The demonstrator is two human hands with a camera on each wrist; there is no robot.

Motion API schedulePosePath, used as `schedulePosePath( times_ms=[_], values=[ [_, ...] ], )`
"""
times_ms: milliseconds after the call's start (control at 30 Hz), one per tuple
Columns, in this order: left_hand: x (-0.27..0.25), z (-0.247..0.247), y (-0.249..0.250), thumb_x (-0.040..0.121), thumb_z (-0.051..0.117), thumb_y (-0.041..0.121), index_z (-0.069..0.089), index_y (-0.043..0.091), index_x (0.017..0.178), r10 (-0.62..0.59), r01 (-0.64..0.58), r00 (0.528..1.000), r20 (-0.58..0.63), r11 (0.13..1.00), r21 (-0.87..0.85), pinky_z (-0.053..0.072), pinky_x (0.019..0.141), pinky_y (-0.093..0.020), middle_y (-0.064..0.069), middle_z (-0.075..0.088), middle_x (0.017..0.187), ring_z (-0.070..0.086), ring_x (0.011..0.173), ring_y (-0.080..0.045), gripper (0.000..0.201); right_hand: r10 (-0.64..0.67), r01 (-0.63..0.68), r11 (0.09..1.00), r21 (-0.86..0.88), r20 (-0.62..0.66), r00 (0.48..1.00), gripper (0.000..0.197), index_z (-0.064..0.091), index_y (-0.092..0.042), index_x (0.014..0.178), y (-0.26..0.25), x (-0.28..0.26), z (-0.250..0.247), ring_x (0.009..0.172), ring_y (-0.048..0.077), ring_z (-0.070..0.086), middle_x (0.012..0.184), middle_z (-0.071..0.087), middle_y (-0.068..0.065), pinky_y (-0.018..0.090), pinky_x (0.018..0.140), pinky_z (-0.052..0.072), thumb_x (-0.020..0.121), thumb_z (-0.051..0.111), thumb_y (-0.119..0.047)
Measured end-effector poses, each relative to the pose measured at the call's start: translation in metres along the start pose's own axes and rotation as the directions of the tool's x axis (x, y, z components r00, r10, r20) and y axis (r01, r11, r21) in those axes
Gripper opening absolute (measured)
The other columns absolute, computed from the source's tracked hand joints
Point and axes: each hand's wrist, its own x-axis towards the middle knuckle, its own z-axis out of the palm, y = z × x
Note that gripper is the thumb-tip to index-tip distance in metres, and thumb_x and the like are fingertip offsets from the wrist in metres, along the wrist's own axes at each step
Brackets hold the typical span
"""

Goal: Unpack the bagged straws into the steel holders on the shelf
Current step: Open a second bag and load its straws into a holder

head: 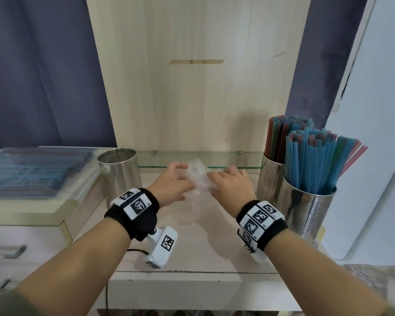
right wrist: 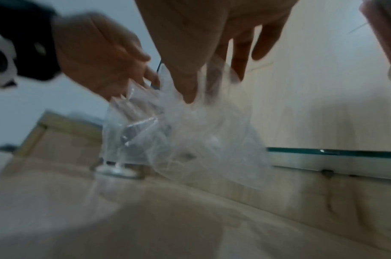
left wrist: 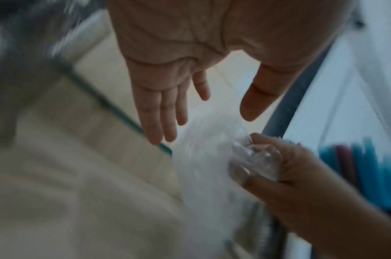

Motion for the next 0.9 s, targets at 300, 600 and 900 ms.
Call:
schedulePosePath(
  times_ms=[300,600,900],
  values=[
    [0.012,-0.087,0.001,0.079,0.072,0.038,0.05,0.014,0.125,0.409,0.138,0.743,-0.53,0.681,0.719,0.025,0.108,-0.041,-0.016,0.037,0.14,0.029,0.131,-0.037,0.056,0.03,-0.032,0.999,0.005,0.225,0.974,0.067,0.032,-0.022,0.141,-0.001,0.024,0.027,0.072,0.03,0.049,0.122,0.04,0.014,0.039,0.061,0.049,0.085,0.042,0.013],
    [0.021,-0.124,-0.019,0.075,0.075,0.053,0.026,0.008,0.147,0.201,0.266,0.81,-0.551,0.71,0.651,0.026,0.11,-0.043,-0.02,0.034,0.147,0.03,0.134,-0.039,0.098,0.085,-0.319,0.911,0.262,0.637,0.766,0.084,0.017,-0.027,0.156,0.013,0.044,0.068,0.147,0.028,0.027,0.164,0.007,0.007,0.04,0.118,0.025,0.089,0.062,-0.049],
    [0.025,-0.114,-0.017,0.057,0.086,0.056,0.039,0.012,0.138,0.184,0.118,0.878,-0.441,0.811,0.573,0.04,0.101,-0.033,-0.004,0.054,0.137,0.05,0.127,-0.025,0.103,0.139,-0.482,0.823,0.301,0.716,0.684,0.08,0.012,-0.031,0.157,0.04,0.074,0.099,0.151,0.023,0.013,0.166,-0.003,-0.001,0.039,0.121,0.013,0.094,0.058,-0.047]
  ],
)
